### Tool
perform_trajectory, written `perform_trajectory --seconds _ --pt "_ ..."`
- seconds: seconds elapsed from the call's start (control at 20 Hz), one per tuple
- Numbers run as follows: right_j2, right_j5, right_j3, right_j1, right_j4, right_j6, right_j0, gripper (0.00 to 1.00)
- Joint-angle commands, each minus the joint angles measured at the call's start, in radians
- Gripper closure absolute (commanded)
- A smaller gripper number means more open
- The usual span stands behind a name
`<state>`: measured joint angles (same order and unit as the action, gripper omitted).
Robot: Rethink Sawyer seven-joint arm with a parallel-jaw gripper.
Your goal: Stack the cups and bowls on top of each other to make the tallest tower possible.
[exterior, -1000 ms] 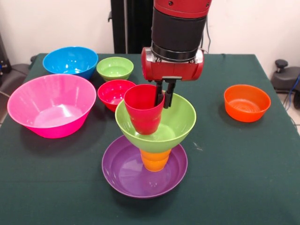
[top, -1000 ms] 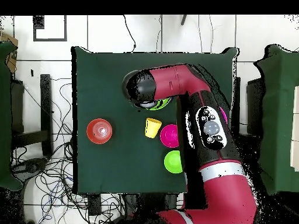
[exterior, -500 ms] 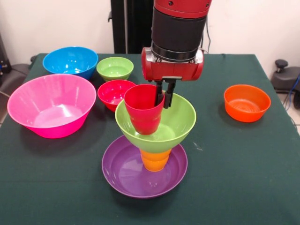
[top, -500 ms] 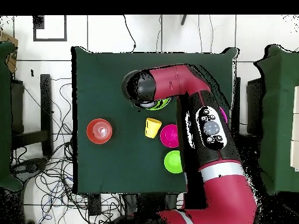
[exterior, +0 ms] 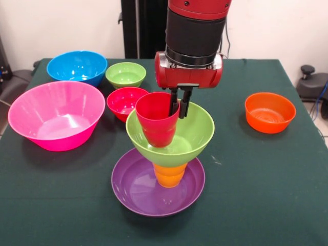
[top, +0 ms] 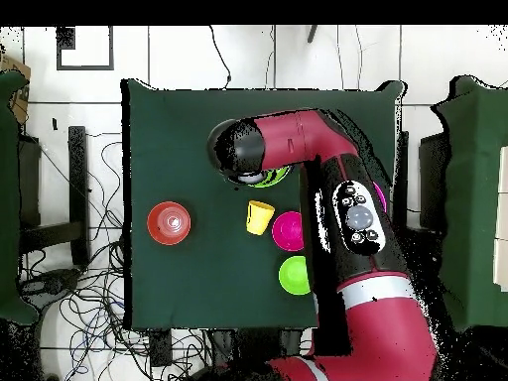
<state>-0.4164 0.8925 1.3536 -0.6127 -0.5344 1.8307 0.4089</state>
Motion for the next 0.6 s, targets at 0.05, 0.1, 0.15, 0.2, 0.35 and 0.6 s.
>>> perform_trajectory --seconds 0.05,0.1,0.15,0.2,0.35,0.6 --pt "-0.035 -0.04 0.034 0.054 -0.014 -0.071 -0.019 1.0" --pt "-0.035 -0.037 0.034 0.054 -0.013 -0.07 -0.019 1.0" --pt "-0.035 -0.037 0.033 0.057 -0.013 -0.071 -0.019 1.0" --pt "-0.035 -0.038 0.032 0.059 -0.012 -0.071 -0.018 1.0" --pt "-0.035 -0.031 0.022 0.063 -0.012 -0.07 -0.022 1.0" --pt "-0.028 -0.028 0.021 0.064 -0.013 -0.061 -0.024 1.0"
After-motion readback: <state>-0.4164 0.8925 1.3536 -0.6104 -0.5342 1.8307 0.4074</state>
